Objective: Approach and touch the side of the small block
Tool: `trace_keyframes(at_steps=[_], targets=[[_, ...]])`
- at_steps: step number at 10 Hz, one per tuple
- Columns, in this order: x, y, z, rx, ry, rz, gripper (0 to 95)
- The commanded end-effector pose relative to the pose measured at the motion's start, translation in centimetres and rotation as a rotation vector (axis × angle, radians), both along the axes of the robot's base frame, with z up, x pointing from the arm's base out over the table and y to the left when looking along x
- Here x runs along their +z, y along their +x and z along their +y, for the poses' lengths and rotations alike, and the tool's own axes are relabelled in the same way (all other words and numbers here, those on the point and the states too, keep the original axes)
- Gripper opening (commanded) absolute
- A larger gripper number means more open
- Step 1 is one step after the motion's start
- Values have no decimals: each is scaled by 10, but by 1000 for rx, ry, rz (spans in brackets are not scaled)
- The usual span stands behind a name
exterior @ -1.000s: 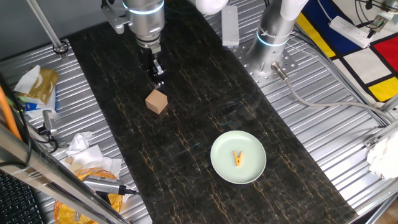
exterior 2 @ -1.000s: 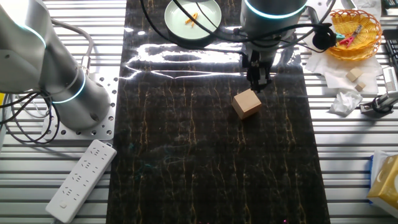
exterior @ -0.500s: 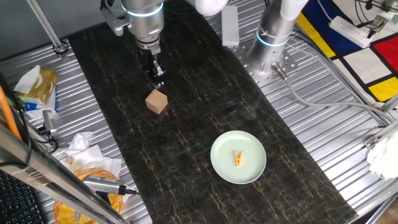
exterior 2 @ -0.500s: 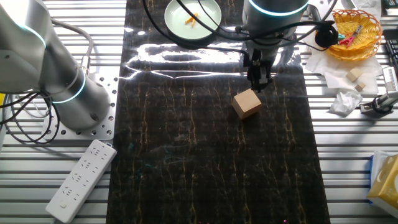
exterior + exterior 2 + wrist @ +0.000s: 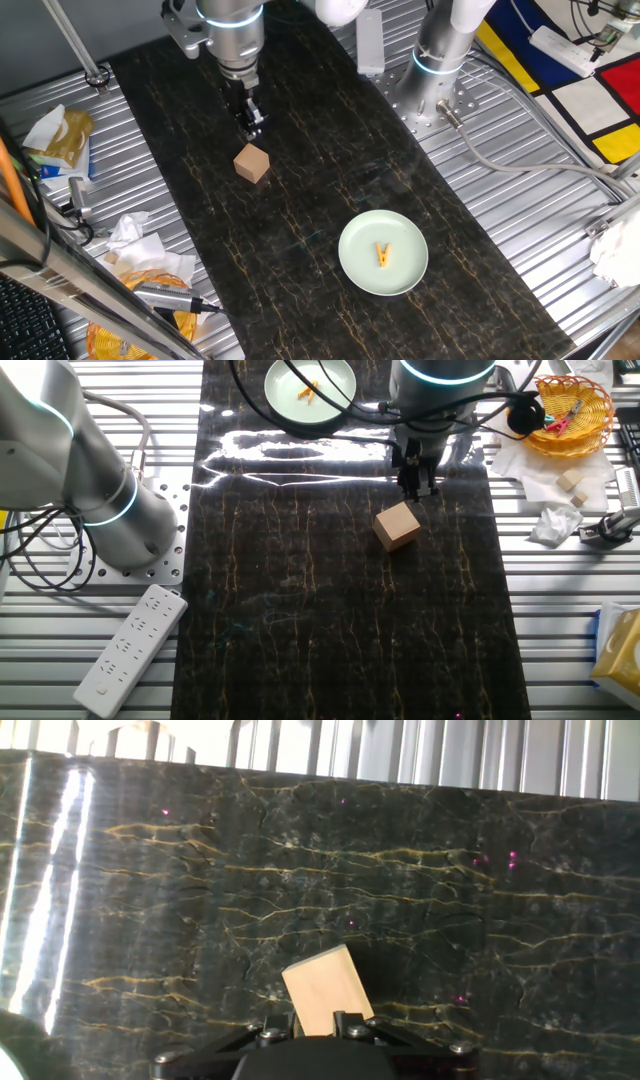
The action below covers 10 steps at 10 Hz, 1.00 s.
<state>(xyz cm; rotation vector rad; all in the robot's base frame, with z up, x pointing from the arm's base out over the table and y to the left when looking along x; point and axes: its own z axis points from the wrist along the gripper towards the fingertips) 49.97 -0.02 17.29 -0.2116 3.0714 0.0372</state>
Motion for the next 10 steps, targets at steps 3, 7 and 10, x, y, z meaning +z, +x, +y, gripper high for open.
trace_keyframes(at_steps=[3, 7, 10], targets=[[0, 0, 0, -2, -21, -2, 190], [0, 0, 0, 16, -13, -9, 380], [0, 0, 1, 17, 8, -12, 760]])
